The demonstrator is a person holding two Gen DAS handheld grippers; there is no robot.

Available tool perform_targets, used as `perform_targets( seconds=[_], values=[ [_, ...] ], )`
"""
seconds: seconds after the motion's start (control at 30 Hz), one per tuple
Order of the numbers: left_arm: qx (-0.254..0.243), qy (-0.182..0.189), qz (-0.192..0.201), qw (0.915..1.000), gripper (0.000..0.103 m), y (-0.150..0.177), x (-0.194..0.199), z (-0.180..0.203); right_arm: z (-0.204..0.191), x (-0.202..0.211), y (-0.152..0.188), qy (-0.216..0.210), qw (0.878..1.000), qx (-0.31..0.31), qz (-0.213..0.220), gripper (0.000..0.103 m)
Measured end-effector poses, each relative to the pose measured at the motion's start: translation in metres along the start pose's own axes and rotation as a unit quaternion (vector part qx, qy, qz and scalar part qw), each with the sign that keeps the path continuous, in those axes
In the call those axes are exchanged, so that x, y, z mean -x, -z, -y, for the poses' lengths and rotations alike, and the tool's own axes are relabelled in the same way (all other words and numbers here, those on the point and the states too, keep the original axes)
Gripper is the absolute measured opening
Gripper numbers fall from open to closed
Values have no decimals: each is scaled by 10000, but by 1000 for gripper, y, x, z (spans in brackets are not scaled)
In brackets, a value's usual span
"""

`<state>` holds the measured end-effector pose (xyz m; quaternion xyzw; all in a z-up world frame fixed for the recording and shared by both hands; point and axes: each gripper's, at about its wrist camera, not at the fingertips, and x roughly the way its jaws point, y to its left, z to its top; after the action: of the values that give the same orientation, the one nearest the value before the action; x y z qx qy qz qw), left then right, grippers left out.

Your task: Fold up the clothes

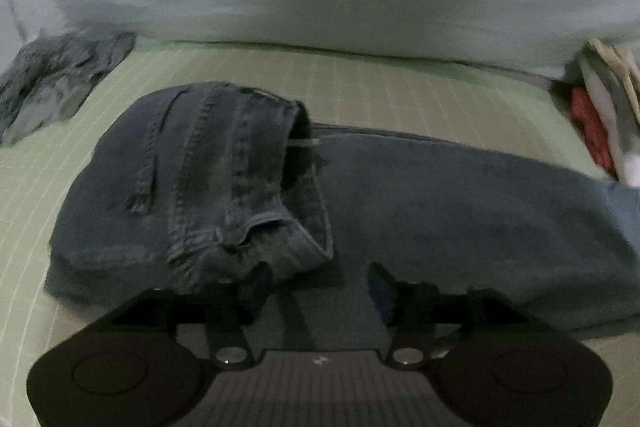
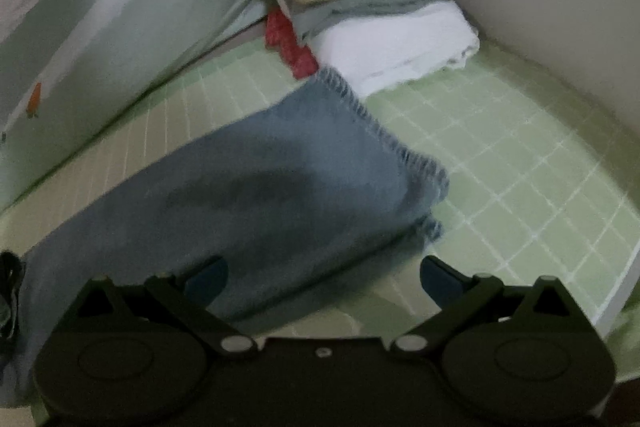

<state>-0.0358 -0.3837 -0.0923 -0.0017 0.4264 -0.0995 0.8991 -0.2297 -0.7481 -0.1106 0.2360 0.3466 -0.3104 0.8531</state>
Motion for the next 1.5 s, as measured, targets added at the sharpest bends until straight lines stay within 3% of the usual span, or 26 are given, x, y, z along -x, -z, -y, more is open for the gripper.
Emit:
perform_targets(
  seconds=[0.2,0.37,0.63,0.9,0.97,1.0,1.03,1.07,1.2,1.33,1.5],
  values=[
    [109,-207,451,9987,86,-9,24,-8,4,-12,-19,251,9979,422,427,103],
    [174,-361,622,9973,88,-18,36,-11,17,-41,-27,442,9969,619,220,103],
    [-28,-713,328,9969,92,-15,35,-12,18,-65,-15,455,9969,635,18,103],
    [64,-809,170,9966,92,-9,38,-32,16,-77,-13,536,9967,585,-188,102],
    [114,-805,153,9966,93,-9,37,-40,14,-76,-16,513,9967,583,-237,93],
    [142,-802,137,9966,93,-9,36,-45,13,-74,-18,468,9968,604,-233,76],
    [169,-799,122,9966,93,-10,35,-50,11,-71,-18,346,9972,619,-220,40],
    [209,-786,116,9966,93,-11,34,-56,9,-70,-19,169,9978,602,-233,24],
    [296,-641,152,9974,93,-24,30,-83,-6,-63,-24,257,9970,683,-263,17],
    [201,-531,344,9978,93,-43,33,-112,-39,-27,-41,234,9977,532,338,17],
    [271,-400,407,9980,93,-58,28,-154,-125,14,-47,-166,9899,999,990,16]
  ],
)
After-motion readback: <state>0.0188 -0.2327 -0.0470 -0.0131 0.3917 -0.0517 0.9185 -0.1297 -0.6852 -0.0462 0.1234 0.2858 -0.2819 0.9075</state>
